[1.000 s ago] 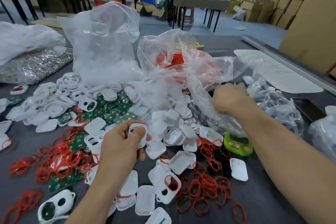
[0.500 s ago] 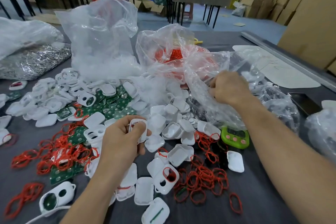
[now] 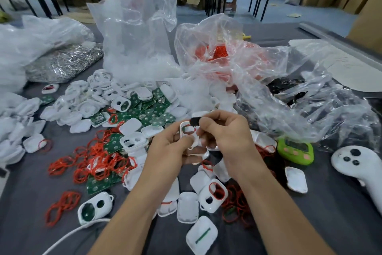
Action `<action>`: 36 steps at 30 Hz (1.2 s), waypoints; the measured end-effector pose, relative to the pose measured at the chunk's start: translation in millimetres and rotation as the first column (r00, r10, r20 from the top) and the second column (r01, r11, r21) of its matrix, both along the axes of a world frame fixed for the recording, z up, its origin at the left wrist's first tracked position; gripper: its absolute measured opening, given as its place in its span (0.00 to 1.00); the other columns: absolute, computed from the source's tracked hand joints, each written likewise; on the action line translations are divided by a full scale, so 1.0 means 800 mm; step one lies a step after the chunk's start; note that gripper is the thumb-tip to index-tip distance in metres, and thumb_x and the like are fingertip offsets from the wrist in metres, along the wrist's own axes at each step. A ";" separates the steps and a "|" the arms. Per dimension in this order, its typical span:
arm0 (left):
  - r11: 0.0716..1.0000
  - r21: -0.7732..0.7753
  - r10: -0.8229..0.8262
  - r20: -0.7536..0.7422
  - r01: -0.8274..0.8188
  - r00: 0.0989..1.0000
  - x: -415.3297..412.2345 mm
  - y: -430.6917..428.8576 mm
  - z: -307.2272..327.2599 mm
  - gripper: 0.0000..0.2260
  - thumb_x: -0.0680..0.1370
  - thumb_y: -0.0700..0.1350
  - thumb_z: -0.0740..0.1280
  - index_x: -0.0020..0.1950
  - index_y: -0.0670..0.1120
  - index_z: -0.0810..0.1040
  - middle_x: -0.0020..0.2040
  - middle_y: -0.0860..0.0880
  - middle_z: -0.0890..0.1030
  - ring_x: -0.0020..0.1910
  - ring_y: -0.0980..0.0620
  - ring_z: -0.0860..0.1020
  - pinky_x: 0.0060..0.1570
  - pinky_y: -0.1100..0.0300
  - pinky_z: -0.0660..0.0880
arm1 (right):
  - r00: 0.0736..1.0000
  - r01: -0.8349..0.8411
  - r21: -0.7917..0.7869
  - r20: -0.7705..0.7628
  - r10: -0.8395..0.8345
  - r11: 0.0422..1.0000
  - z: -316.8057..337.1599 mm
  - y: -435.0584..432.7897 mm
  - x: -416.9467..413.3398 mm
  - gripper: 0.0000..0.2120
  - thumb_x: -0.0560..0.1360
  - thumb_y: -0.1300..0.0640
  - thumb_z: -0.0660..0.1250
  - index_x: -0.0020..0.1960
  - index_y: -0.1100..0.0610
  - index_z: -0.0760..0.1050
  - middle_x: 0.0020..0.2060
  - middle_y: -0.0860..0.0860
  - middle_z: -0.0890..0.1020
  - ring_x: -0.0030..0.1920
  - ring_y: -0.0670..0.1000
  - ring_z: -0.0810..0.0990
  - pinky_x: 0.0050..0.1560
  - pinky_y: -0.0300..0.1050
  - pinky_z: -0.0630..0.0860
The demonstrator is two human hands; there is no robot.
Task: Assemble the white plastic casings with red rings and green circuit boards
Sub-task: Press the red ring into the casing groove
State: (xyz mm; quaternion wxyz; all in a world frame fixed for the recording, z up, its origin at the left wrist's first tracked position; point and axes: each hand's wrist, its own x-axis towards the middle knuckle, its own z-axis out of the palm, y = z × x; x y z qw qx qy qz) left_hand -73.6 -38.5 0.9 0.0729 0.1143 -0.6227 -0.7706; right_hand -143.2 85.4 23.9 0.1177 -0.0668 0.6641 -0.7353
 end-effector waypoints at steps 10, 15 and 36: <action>1.000 0.001 0.022 -0.022 -0.022 1.000 -0.003 0.002 -0.005 0.16 0.84 0.32 0.59 0.58 0.51 0.78 0.41 0.46 0.85 0.45 0.42 0.87 0.40 0.55 0.83 | 0.995 0.089 0.099 -0.052 -0.084 0.991 -0.012 0.001 0.006 0.12 0.71 0.67 0.77 0.33 0.54 0.84 0.24 0.50 0.81 0.23 0.46 0.77 0.27 0.38 0.74; 0.997 -0.042 0.060 -0.045 -0.062 0.997 -0.003 0.007 -0.010 0.14 0.84 0.34 0.62 0.56 0.52 0.80 0.33 0.54 0.82 0.40 0.51 0.86 0.40 0.57 0.83 | 0.966 0.162 0.168 -0.226 -0.122 0.972 -0.010 0.000 0.014 0.10 0.72 0.64 0.77 0.37 0.51 0.84 0.32 0.49 0.86 0.33 0.51 0.84 0.34 0.41 0.80; 0.818 -0.407 0.318 -0.271 -0.407 0.909 0.014 0.025 0.004 0.13 0.81 0.43 0.70 0.50 0.64 0.81 0.35 0.56 0.85 0.31 0.51 0.81 0.27 0.66 0.75 | 0.942 0.229 0.128 -0.278 -0.187 0.965 -0.017 -0.013 0.029 0.08 0.73 0.58 0.78 0.37 0.51 0.84 0.31 0.47 0.85 0.32 0.46 0.83 0.34 0.38 0.77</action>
